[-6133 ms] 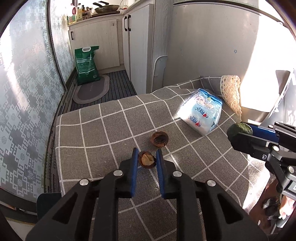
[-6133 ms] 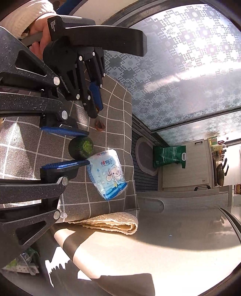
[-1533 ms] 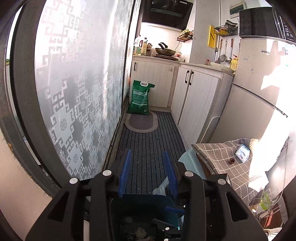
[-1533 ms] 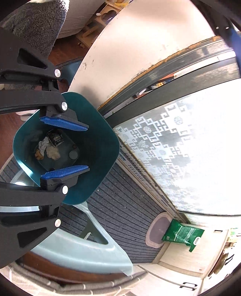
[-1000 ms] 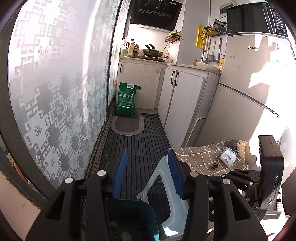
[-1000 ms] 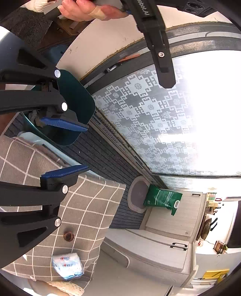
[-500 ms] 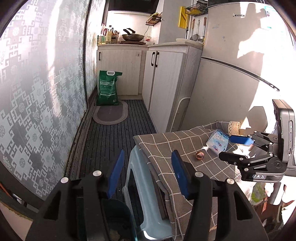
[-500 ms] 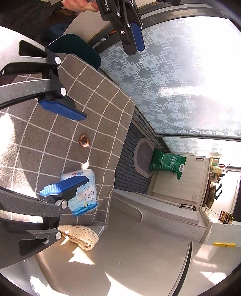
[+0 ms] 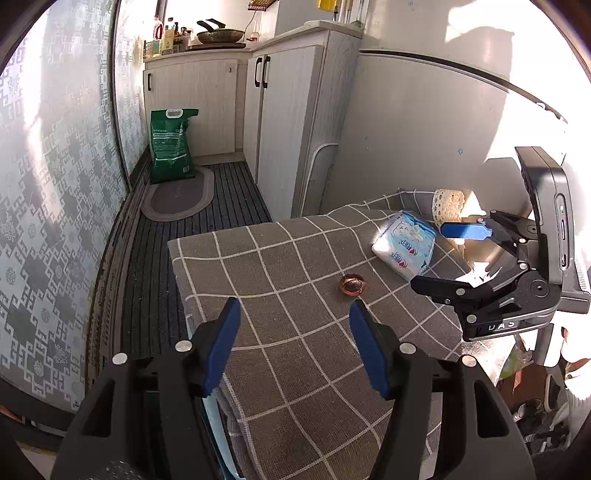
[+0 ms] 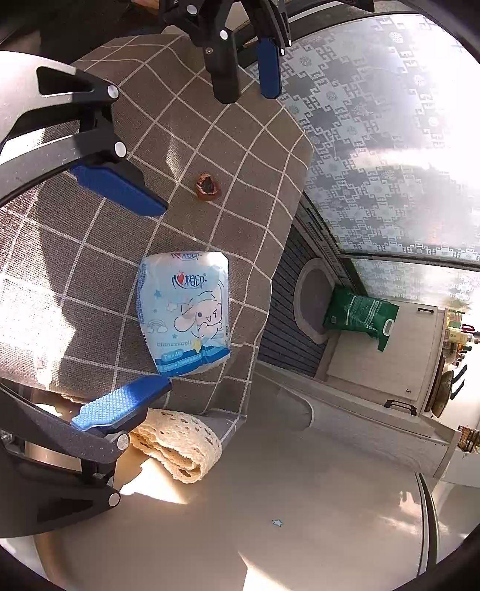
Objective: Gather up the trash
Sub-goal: 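Return both grippers over the stool toward the wipe pack, then grasp the blue-and-white wipe pack with the right gripper while the left gripper grasps the walnut shell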
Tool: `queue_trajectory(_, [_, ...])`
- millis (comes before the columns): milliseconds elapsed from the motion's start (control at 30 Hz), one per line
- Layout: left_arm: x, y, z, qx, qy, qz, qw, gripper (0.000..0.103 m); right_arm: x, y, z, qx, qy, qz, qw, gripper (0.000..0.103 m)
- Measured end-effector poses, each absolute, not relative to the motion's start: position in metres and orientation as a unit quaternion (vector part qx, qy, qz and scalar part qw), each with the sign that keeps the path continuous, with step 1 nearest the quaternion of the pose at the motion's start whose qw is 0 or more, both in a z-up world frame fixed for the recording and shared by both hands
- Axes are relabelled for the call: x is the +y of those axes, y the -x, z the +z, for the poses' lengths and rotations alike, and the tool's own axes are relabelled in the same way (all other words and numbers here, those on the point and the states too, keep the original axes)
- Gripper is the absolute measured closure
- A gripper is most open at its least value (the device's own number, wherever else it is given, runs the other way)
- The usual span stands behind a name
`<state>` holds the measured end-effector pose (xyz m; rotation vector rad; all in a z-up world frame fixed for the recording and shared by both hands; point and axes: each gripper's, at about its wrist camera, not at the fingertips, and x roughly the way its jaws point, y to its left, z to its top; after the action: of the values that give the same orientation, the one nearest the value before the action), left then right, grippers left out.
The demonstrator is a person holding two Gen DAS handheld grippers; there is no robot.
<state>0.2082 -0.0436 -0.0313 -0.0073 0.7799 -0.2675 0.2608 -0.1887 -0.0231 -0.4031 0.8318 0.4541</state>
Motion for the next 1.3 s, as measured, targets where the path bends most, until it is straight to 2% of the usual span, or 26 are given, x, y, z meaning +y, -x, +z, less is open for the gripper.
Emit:
queue_trajectory(200, [-0.059, -0.218, -0.046, 0.4, -0.015, -0.143, 0.905, 0.038, -0.188, -0.274, -0.031, 0.403, 0.188, 0.218, 0.869, 0.014])
queue_trajectory(267, [-0.06, -0.22, -0.048, 0.404, -0.012, -0.147, 0.903, 0.038, -0.189, -0.278, -0.034, 0.411, 0.186, 0.218, 0.866, 0.025])
queue_trajectory(433, [-0.063, -0.221, -0.052, 0.41, -0.019, -0.149, 0.9, 0.038, -0.192, -0.281, -0.036, 0.412, 0.177, 0.218, 0.867, 0.035])
queue_trajectory(567, [-0.066, -0.223, -0.051, 0.408, -0.016, -0.154, 0.9, 0.038, -0.193, -0.279, -0.031, 0.407, 0.17, 0.223, 0.869, 0.049])
queue_trajectory(733, [-0.07, -0.224, -0.05, 0.407, -0.016, -0.157, 0.9, 0.037, -0.191, -0.276, -0.027, 0.405, 0.17, 0.225, 0.87, 0.061])
queue_trajectory(867, [-0.074, -0.226, -0.047, 0.404, -0.01, -0.16, 0.901, 0.037, -0.191, -0.272, -0.027, 0.404, 0.169, 0.225, 0.87, 0.077])
queue_trajectory(1133, [-0.089, -0.234, -0.052, 0.411, -0.013, -0.161, 0.897, 0.036, -0.196, -0.256, -0.009, 0.392, 0.145, 0.235, 0.878, 0.08])
queue_trajectory(1300, [-0.098, -0.244, -0.061, 0.427, -0.014, -0.145, 0.892, 0.041, -0.209, -0.243, 0.013, 0.379, 0.103, 0.246, 0.886, 0.079])
